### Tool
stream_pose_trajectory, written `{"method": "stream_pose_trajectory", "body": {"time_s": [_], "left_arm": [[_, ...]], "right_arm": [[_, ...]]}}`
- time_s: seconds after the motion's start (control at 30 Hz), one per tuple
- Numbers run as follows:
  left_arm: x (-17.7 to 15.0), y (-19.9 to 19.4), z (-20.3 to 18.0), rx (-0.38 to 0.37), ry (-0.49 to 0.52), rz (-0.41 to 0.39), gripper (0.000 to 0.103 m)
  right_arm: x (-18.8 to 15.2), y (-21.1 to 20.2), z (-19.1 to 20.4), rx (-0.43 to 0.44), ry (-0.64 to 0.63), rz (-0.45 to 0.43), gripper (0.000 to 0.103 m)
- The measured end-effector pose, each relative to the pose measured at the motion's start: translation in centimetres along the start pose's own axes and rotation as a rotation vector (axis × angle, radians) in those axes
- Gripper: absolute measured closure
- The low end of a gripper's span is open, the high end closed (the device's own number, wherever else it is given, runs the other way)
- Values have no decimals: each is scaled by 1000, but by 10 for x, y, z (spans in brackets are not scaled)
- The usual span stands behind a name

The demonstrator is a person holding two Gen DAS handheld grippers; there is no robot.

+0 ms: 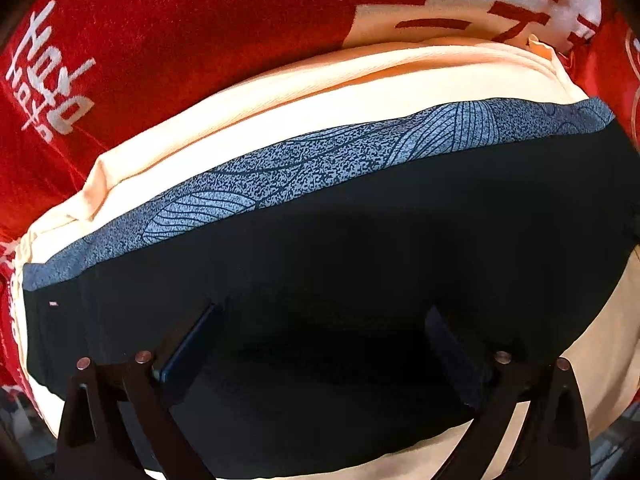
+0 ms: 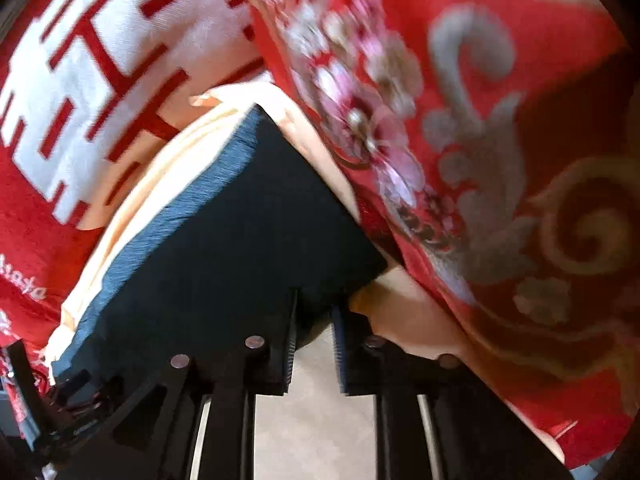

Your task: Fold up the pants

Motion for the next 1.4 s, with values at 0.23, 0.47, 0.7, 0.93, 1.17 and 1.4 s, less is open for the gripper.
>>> {"method": "stream_pose_trajectory", "body": {"time_s": [0.23,0.47,0.7,0.93,1.17,1.4], "left_arm": [[-3,-1,-3,3,-18,-5,1],[0,1,0,1,-2,-12,1],[0,5,3,0,-2,-9,1],[0,7,4,-4,-1,-14,1],[-2,7,5,-3,6,-19,0],[-3,-7,-3,-35,-13,-18,35]], "right_arm": [[-45,-7,6,261,181,87,60],[-38,11,14,405,316,20,60],[-27,8,13,445,329,-20,60],[-11,13,25,447,271,-48,56],[7,25,36,450,312,-71,53],[10,24,37,354,296,20,87]]}}
Point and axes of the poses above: each gripper's, at about its wrist camera, not at the fingertips, and y roughly the way its jaws point, z to its left, x to its top, the point moved 9 cm from there along y, roughly the way its jaws point, and after that the axes turned 7 degrees about -x, right-handed, at the moved point
